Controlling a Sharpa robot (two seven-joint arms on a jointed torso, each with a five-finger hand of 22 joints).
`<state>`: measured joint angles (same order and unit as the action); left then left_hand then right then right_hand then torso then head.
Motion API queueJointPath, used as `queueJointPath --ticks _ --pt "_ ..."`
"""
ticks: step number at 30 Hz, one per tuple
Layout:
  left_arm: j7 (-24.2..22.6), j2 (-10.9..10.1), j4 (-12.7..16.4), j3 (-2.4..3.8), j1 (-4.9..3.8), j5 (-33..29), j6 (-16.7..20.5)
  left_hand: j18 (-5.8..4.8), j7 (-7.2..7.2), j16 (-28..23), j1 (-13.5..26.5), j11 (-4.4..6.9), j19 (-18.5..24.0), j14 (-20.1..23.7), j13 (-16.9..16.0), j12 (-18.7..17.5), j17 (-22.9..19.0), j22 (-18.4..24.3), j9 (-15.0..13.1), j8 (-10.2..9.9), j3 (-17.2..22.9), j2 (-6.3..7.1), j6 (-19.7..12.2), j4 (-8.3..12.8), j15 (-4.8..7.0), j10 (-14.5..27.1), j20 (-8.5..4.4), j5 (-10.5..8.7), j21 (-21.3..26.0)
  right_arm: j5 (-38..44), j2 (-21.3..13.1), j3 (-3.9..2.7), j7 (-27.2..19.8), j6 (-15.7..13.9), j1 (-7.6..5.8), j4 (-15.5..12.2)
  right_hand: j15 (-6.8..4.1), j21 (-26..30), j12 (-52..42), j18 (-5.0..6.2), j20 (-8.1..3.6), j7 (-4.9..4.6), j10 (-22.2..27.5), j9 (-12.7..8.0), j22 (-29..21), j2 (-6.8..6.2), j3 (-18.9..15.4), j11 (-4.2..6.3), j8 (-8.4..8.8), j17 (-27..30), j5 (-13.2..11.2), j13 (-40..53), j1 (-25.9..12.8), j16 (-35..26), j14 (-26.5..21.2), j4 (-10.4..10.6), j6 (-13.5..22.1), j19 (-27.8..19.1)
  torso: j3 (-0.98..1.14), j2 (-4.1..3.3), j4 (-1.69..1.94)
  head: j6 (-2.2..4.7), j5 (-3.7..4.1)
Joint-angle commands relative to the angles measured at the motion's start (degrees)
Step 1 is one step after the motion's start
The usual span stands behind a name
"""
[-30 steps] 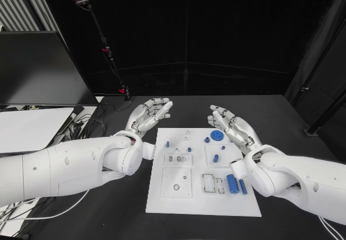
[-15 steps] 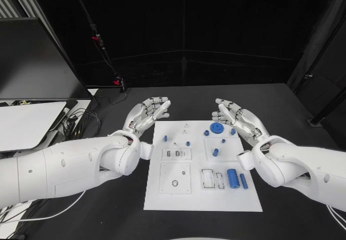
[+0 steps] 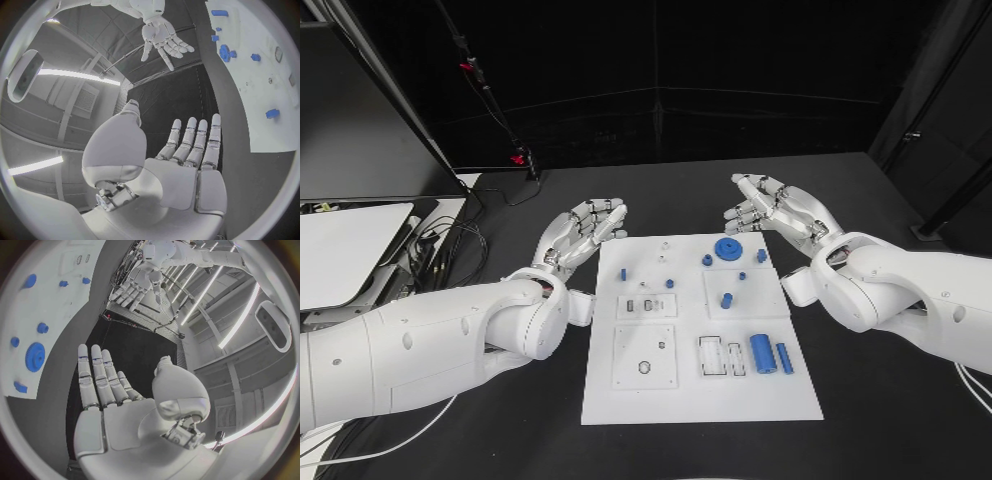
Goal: Assemble the parts on the task board
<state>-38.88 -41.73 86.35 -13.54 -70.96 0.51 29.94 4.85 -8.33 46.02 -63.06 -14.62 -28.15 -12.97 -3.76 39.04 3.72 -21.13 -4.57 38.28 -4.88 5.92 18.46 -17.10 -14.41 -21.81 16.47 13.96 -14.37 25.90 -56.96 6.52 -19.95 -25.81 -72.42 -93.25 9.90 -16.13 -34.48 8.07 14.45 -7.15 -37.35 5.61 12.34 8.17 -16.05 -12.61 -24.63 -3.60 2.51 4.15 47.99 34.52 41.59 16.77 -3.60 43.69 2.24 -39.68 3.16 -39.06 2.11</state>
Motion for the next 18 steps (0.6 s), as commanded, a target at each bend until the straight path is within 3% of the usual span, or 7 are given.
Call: queueJointPath --ticks 1,6,9,15,18 --pt "-18.8 0.3 -0.1 0.06 -0.08 0.6 -0.8 1.14 -8.48 -0.1 0.0 0.04 0.1 -0.5 0.1 0.2 -0.1 0.1 0.1 0.4 0.5 -0.47 0.3 0.0 0.05 -0.4 0.09 0.07 -0.3 1.0 -0.4 -0.04 4.0 4.0 -0.81 0.2 -0.5 0.0 1.1 1.14 -0.04 -8.27 -2.0 0.0 -0.3 0.14 -0.6 0.47 -0.78 0.0 0.2 -0.5 0.6 -1.6 2.2 0.0 -0.5 1.2 0.21 -0.53 0.69 0.13 0.87" --pt "-18.7 0.6 -0.4 0.04 -0.07 0.6 -0.9 1.15 -8.48 -0.2 0.0 0.04 0.1 -0.5 0.1 0.2 -0.1 0.1 0.1 0.4 0.6 -0.71 0.3 0.0 0.05 -0.4 0.1 0.15 -0.4 2.3 -0.8 -0.04 5.7 4.9 -2.09 1.1 -1.12 0.1 2.3 1.75 -0.04 -8.08 -4.7 -0.2 -0.8 0.36 -1.1 1.06 -1.79 -0.2 0.2 -0.5 1.1 -3.5 5.3 0.0 -0.5 2.9 0.21 -0.59 0.98 0.18 1.6" --pt "-18.6 0.7 -0.5 0.02 -0.05 0.6 -0.9 1.15 -8.48 -0.2 -0.1 0.04 0.2 -0.5 0.1 0.2 -0.1 0.1 0.2 0.4 0.8 -1.04 0.3 0.0 0.05 -0.4 0.1 0.21 -0.4 3.6 -0.7 -0.04 6.3 5.1 -2.47 2.1 -2.19 -0.7 1.5 2.39 -0.46 -7.35 -8.9 -0.2 -0.6 0.55 -1.5 2.21 -2.63 -0.8 0.2 -0.1 1.3 -3.3 9.3 0.0 -0.6 5.2 0.06 -0.31 0.8 -0.07 1.74" --pt "-18.5 0.8 -0.9 -0.02 0.0 0.6 -0.9 1.15 -8.48 -0.2 -0.1 0.04 0.2 -0.6 0.1 0.1 -0.1 0.1 0.2 0.4 0.9 -1.37 0.3 0.1 0.05 -0.4 0.1 0.28 -0.4 6.8 0.1 -0.03 7.8 5.3 -2.72 4.7 -5.46 -4.4 -1.7 2.41 -3.36 -4.85 -19.2 -0.4 1.0 1.19 -3.1 5.37 -4.14 -3.9 0.2 1.8 1.8 0.1 19.6 -0.1 -0.8 12.4 -0.13 0.0 0.64 -0.47 2.07" --pt "-18.4 0.9 -1.0 -0.04 0.03 0.6 -1.0 1.15 -8.48 -0.3 -0.1 0.04 0.2 -0.5 0.1 0.1 -0.1 0.2 0.3 0.4 1.1 -1.69 0.3 0.1 0.05 -0.4 0.1 0.37 -0.4 7.5 0.5 -0.03 8.0 5.5 -2.76 5.7 -5.83 -4.9 -1.8 2.38 -3.9 -4.66 -19.9 -0.5 1.2 1.34 -3.4 5.68 -4.32 -4.5 0.2 2.2 1.9 0.4 20.3 0.0 -0.8 13.1 -0.15 0.14 0.64 -0.65 2.04"
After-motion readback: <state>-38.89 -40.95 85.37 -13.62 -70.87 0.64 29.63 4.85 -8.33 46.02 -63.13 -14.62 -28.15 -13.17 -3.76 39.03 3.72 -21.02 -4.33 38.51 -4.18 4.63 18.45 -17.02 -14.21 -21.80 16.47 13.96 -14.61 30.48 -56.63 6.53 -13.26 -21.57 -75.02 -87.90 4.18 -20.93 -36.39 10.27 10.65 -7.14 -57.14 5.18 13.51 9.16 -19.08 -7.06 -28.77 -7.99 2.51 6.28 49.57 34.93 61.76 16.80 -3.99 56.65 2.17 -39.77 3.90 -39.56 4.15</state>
